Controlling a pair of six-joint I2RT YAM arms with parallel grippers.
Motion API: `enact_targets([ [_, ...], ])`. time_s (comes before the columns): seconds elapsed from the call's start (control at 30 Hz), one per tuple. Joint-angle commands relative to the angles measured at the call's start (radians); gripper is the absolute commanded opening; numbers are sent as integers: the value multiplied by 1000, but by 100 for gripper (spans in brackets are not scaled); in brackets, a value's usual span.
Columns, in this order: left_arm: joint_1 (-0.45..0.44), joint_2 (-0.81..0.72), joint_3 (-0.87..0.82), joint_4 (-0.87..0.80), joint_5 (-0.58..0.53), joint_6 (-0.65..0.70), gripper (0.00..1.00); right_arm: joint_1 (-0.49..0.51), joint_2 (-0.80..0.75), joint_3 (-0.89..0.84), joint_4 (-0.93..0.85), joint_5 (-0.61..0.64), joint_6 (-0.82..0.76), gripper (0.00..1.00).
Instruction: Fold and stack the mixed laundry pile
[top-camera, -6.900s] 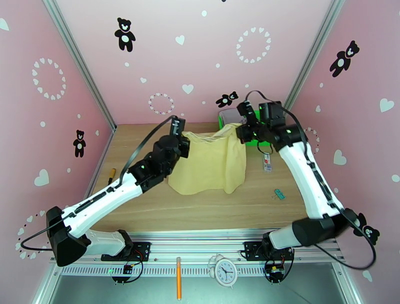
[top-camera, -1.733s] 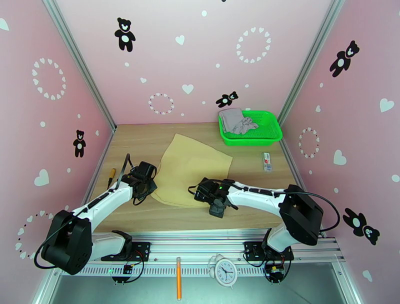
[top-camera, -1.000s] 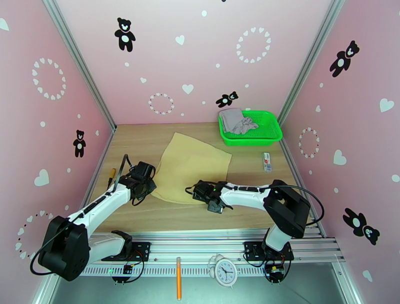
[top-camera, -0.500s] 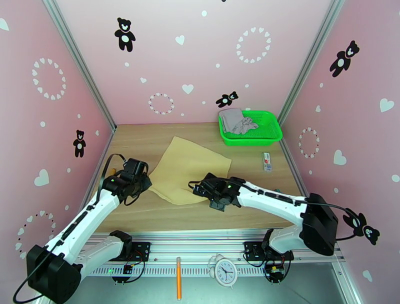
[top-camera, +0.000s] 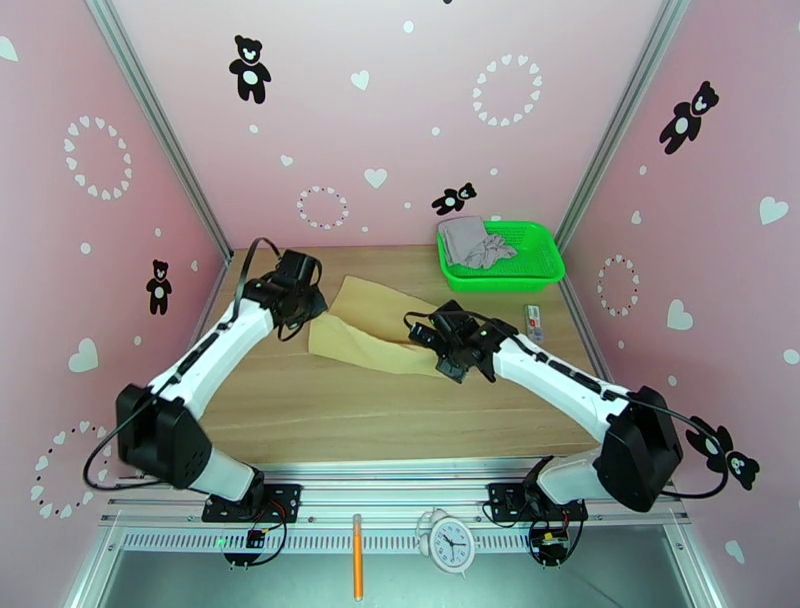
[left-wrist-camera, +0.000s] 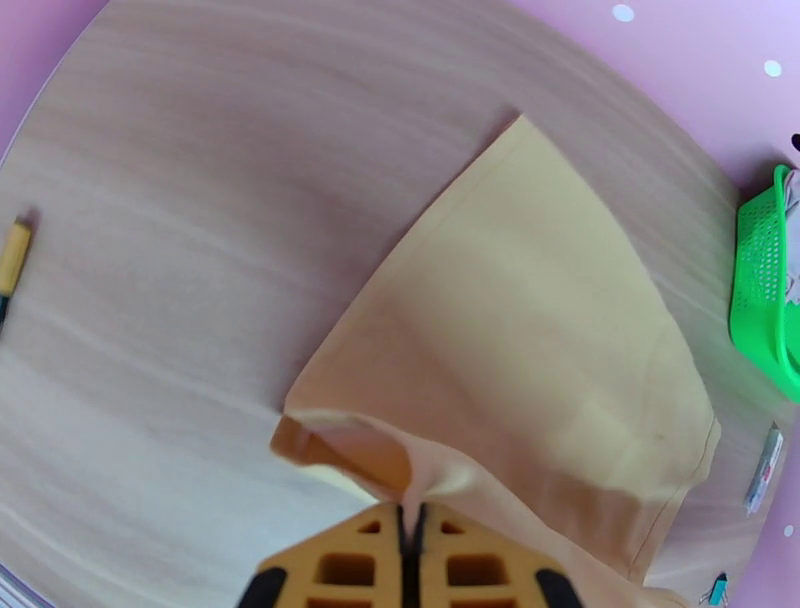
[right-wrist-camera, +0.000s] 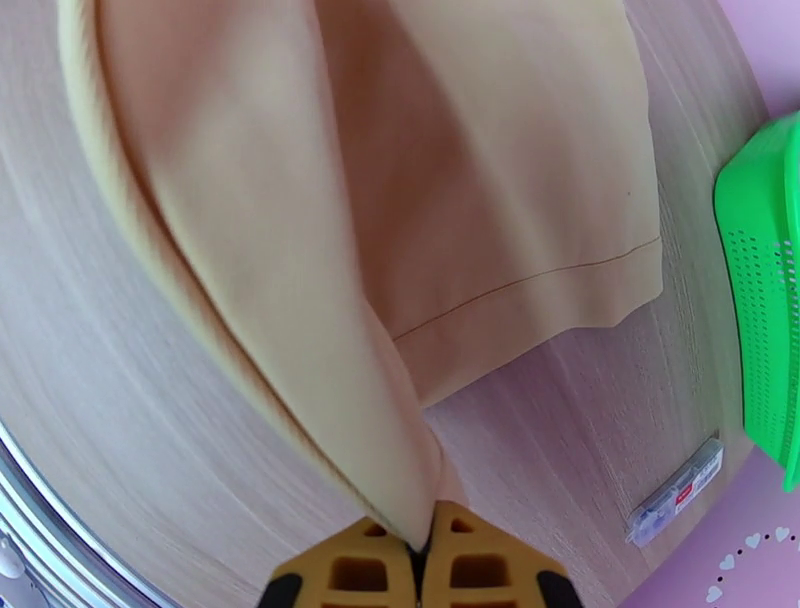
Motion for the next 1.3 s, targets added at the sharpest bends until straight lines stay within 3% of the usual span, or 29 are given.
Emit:
enact_targets([
  [0.0,10,119,109,0,-11,35,0,-46,77,79,22,-36,-57,0],
  [0.43,16,547,574,-77,20,38,0,-208,389,332,-4,-43,-128,0],
  [0.9,19,771,770,-122,-45,4,0,-225,537,396,99,-6,-90,0],
  [0.97,20,777,763,-125,-67,-1,19,-227,556,412,100,4,-77,4],
  [1.03,20,772,748,-120,-82,-5,57,-229,573,432,96,16,-59,20],
  [1.1,19,759,736,-110,-89,-6,80,-232,578,442,99,33,-37,30],
  [1.17,20,735,729,-99,-96,-5,90,-238,576,456,96,50,-12,37],
  [1.27,19,681,737,-104,-120,4,95,-253,550,475,87,66,27,45],
])
